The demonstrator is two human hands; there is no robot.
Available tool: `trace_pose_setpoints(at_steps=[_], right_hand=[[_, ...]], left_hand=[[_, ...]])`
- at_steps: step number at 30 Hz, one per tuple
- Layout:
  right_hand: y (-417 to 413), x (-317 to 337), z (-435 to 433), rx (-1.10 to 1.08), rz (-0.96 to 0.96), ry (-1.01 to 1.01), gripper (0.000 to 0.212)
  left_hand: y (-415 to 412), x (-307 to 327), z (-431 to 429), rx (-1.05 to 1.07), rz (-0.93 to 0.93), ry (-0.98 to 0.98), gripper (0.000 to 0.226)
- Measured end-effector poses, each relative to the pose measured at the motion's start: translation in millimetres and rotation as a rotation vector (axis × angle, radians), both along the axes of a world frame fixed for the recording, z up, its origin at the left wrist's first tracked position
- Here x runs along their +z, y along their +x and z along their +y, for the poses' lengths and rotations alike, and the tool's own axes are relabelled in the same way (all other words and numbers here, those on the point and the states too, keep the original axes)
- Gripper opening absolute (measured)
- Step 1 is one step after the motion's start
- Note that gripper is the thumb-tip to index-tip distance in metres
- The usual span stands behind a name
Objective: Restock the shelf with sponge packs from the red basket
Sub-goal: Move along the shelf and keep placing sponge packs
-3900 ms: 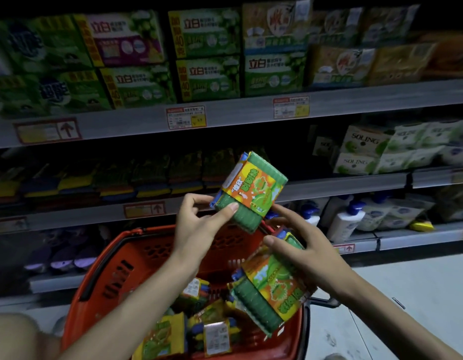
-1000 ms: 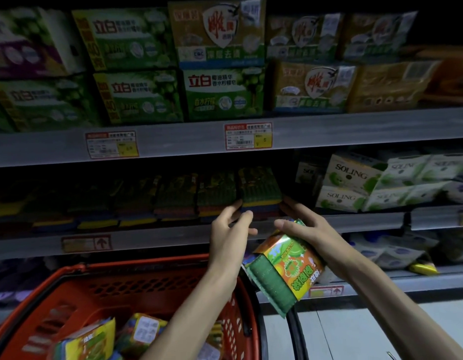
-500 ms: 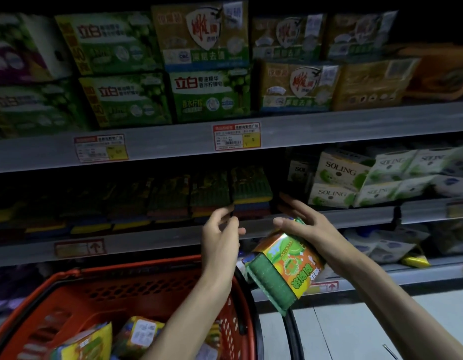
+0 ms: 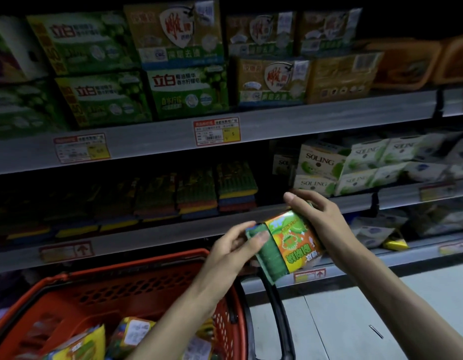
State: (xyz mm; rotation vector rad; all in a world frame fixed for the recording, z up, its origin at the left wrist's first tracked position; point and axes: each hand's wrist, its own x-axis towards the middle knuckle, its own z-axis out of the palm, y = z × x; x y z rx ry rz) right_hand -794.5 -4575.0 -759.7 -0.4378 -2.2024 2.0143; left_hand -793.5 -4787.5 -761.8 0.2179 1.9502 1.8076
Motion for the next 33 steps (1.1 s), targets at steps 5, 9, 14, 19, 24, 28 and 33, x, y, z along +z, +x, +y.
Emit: trace_pose_setpoints(at_steps=[5, 9, 14, 19, 24, 28, 33], right_hand=[[0.0, 1.8, 3.2, -0.105, -0.107, -0.255, 0.060], [10.5, 3.8, 6.0, -0.115, -0.135, -0.279, 0.062], [30.3, -0.2, 0.4, -0.064, -0.177, -0.242, 0.052], [43.4, 1.5, -16.1, -0.006, -0.058, -0.299, 0.044], [38.8, 1.9, -17.0, -0.123, 0.171, -0.214, 0.038], [21.3, -7.7, -9.1, -0.243, 0.269, -0.131, 0.038], [-2.2, -25.6, -9.8, -0.303, 0.292, -0.061, 0.037]], left_hand=[[-2.5, -1.2, 2.0, 0.117, 0.027, 0.050, 0.046], [-8.5, -3.3, 1.6, 0.254, 0.048, 0.089, 0.045], [-11.2, -4.7, 13.6, 0.393, 0.032, 0.201, 0.034], [-13.8, -10.1, 43.5, 0.468, 0.029, 0.287, 0.037], [-18.7, -11.5, 72.2, 0.468, 0.003, 0.381, 0.038], [-22.4, -16.5, 92.3, 0.493, 0.059, 0.326, 0.038], [-36.4, -27.0, 108.1, 0.624, 0.073, 0.181, 0.040]])
